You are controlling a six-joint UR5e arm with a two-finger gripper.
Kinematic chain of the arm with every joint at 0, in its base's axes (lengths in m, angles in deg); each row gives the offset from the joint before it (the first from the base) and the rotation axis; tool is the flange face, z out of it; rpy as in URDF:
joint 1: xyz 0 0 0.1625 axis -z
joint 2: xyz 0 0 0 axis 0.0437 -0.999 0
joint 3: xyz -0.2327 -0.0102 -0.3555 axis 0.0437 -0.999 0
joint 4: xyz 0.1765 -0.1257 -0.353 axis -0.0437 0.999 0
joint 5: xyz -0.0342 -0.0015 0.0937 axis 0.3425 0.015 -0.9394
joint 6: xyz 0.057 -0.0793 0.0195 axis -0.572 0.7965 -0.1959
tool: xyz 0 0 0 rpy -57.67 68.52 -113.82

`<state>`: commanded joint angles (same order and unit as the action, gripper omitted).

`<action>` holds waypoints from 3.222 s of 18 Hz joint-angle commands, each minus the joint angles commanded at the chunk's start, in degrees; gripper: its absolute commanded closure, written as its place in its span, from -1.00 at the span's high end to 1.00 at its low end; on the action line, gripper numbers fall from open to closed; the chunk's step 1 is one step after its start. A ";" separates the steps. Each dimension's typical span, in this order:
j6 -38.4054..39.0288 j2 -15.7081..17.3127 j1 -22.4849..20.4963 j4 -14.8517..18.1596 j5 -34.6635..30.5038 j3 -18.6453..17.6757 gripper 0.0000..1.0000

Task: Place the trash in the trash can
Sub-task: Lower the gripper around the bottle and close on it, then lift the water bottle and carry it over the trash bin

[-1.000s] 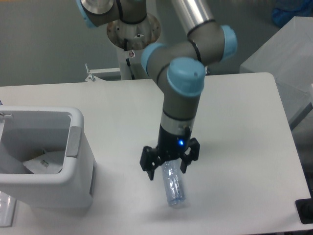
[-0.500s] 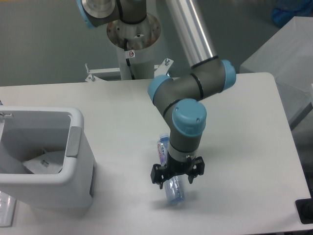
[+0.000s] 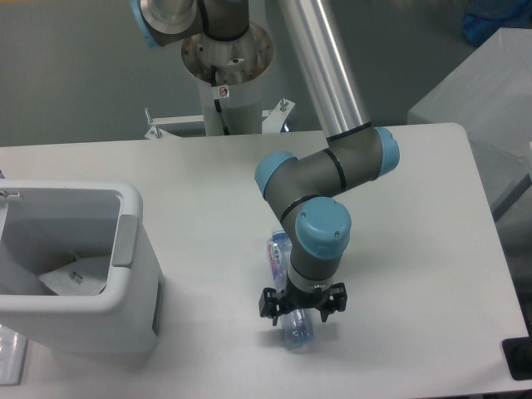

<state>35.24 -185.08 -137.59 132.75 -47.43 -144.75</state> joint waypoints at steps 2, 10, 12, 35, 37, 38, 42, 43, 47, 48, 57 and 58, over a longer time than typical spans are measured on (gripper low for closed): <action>0.00 -0.44 0.09 0.00 0.00 0.00 1.00; 0.09 -1.32 0.09 0.00 -0.09 0.00 0.65; 0.09 -0.97 0.09 0.00 -0.09 0.00 0.38; 7.55 14.66 0.17 -7.11 3.59 4.39 0.10; 10.97 16.34 0.44 -9.74 5.44 5.44 0.10; 12.81 17.13 0.61 -10.89 6.41 6.15 0.10; 15.29 19.68 2.54 -11.86 8.08 9.13 0.10; 15.90 20.21 2.72 -11.87 8.87 9.49 0.10; 16.43 22.58 5.35 -12.04 10.63 10.02 0.10; 16.78 23.02 6.06 -12.48 10.72 10.37 0.10; 18.11 23.90 16.07 -12.66 10.72 10.90 0.10; 18.19 23.73 17.13 -12.66 10.72 10.99 0.10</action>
<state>53.43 -161.35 -120.46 120.09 -36.70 -133.77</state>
